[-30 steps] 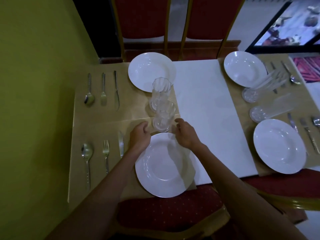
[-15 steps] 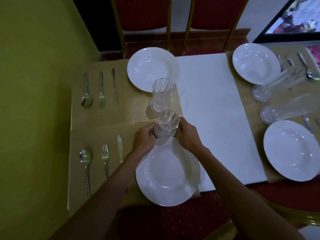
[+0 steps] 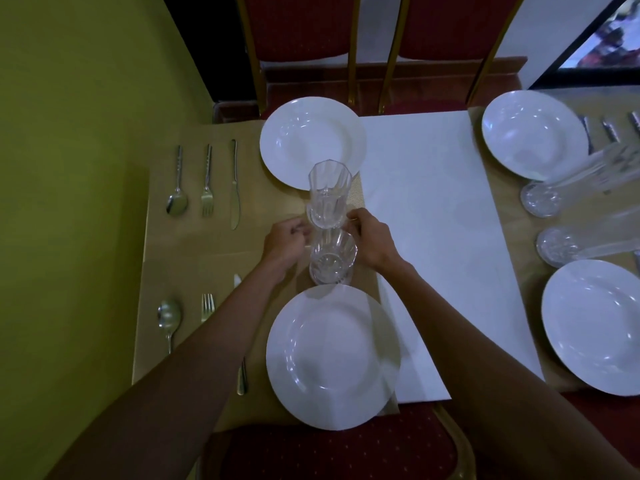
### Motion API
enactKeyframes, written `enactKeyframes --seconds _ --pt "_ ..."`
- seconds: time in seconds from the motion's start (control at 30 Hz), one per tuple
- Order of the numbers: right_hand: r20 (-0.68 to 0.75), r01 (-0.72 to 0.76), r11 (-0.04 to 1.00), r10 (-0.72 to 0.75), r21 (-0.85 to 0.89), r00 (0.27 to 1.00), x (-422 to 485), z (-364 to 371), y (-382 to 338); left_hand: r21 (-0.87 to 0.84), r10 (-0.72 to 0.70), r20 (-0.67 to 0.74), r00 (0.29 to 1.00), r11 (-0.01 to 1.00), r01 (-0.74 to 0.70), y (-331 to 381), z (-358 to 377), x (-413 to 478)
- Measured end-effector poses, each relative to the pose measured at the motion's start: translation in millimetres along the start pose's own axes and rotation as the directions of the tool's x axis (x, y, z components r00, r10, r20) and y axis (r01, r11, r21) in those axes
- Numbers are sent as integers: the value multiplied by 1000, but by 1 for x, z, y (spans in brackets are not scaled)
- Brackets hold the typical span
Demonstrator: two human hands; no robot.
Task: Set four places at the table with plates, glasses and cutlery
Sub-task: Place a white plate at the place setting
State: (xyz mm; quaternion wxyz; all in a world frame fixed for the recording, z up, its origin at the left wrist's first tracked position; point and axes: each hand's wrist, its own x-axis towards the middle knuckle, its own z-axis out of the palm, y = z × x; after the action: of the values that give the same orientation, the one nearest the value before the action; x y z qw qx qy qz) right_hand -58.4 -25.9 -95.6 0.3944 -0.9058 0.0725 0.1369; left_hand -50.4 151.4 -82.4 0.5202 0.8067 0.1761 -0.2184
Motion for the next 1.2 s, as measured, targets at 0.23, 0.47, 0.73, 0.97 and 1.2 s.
enactKeyframes --seconds 0.23,0.47,0.73,0.97,1.2 --pt "12 -24 997 23 73 1000 9 -5 3 -49 -21 14 1000 999 22 5 6 -1" --pt "4 -75 984 75 161 997 -17 1 16 -92 -100 -2 995 991 99 -10 4 -16" --pt "90 -138 966 121 221 989 16 0 -8 -126 -104 -75 992 988 94 12 7 -10" --pt "129 -179 958 153 223 980 22 3 -4 -98 -124 85 989 986 132 16 6 -13" --pt "84 -256 919 242 299 967 -6 -2 1 -158 -221 87 971 960 232 3 -4 -19"
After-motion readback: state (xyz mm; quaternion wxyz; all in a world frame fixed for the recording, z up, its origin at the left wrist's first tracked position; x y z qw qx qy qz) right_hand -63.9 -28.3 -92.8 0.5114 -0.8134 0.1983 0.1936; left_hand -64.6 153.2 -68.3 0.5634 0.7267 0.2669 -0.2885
